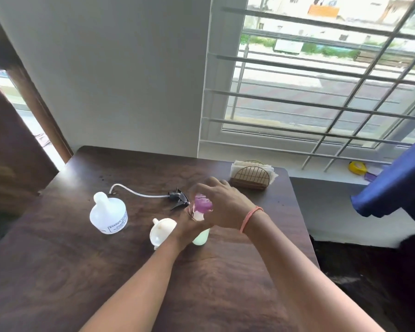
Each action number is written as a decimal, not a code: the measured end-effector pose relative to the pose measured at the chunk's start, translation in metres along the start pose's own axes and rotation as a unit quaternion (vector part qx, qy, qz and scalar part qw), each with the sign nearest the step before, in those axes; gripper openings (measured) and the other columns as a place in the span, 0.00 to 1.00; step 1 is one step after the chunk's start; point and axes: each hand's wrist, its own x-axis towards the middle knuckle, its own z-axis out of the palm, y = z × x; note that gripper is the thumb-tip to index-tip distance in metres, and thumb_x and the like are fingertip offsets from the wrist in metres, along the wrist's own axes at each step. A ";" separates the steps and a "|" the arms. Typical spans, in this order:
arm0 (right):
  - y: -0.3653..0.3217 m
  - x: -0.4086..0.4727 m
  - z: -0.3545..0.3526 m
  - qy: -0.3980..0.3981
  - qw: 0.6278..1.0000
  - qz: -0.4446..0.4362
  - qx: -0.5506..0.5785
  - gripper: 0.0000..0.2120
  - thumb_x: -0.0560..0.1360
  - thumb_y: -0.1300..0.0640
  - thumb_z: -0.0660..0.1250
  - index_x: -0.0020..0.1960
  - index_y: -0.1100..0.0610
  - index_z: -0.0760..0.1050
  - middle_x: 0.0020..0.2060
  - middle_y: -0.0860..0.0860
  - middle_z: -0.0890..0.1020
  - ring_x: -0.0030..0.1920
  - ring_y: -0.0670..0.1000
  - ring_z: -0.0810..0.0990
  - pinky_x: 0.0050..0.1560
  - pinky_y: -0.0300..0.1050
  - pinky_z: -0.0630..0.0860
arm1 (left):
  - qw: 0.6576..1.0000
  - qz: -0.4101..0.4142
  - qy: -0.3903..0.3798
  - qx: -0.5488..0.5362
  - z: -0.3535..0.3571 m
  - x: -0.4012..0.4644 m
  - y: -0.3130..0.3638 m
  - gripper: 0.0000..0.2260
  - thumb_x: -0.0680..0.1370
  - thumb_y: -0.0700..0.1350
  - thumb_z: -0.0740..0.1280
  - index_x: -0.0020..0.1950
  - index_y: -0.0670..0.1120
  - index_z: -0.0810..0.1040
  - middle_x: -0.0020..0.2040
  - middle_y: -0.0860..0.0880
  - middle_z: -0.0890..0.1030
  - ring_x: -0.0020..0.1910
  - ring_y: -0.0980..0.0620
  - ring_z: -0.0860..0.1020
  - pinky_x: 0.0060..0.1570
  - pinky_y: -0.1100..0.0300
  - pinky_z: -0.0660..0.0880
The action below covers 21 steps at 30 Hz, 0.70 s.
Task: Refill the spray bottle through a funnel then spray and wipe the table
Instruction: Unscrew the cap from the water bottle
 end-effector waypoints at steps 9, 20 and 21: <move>-0.003 0.005 0.013 0.001 0.996 -0.037 0.077 0.16 0.65 0.60 0.70 0.53 0.51 0.77 0.54 0.48 0.74 0.55 0.54 0.71 0.59 0.52 0.71 | 1.000 0.015 -0.006 0.013 0.003 -0.006 0.010 0.14 0.64 0.39 0.74 0.46 0.53 0.82 0.40 0.55 0.84 0.42 0.58 0.80 0.43 0.62 0.76; -0.010 0.002 0.007 0.007 0.998 0.018 0.062 0.13 0.70 0.60 0.67 0.52 0.48 0.77 0.56 0.46 0.72 0.62 0.52 0.66 0.65 0.50 0.62 | 0.999 -0.006 -0.015 0.028 0.001 -0.006 0.011 0.19 0.66 0.32 0.71 0.55 0.41 0.77 0.41 0.57 0.84 0.42 0.61 0.81 0.42 0.66 0.76; -0.011 0.002 0.006 0.020 0.998 0.025 0.052 0.14 0.70 0.59 0.67 0.53 0.47 0.76 0.57 0.46 0.72 0.64 0.52 0.65 0.66 0.51 0.61 | 1.000 -0.006 -0.016 0.026 0.001 -0.006 0.010 0.19 0.65 0.32 0.71 0.55 0.39 0.77 0.40 0.57 0.84 0.41 0.61 0.80 0.41 0.66 0.75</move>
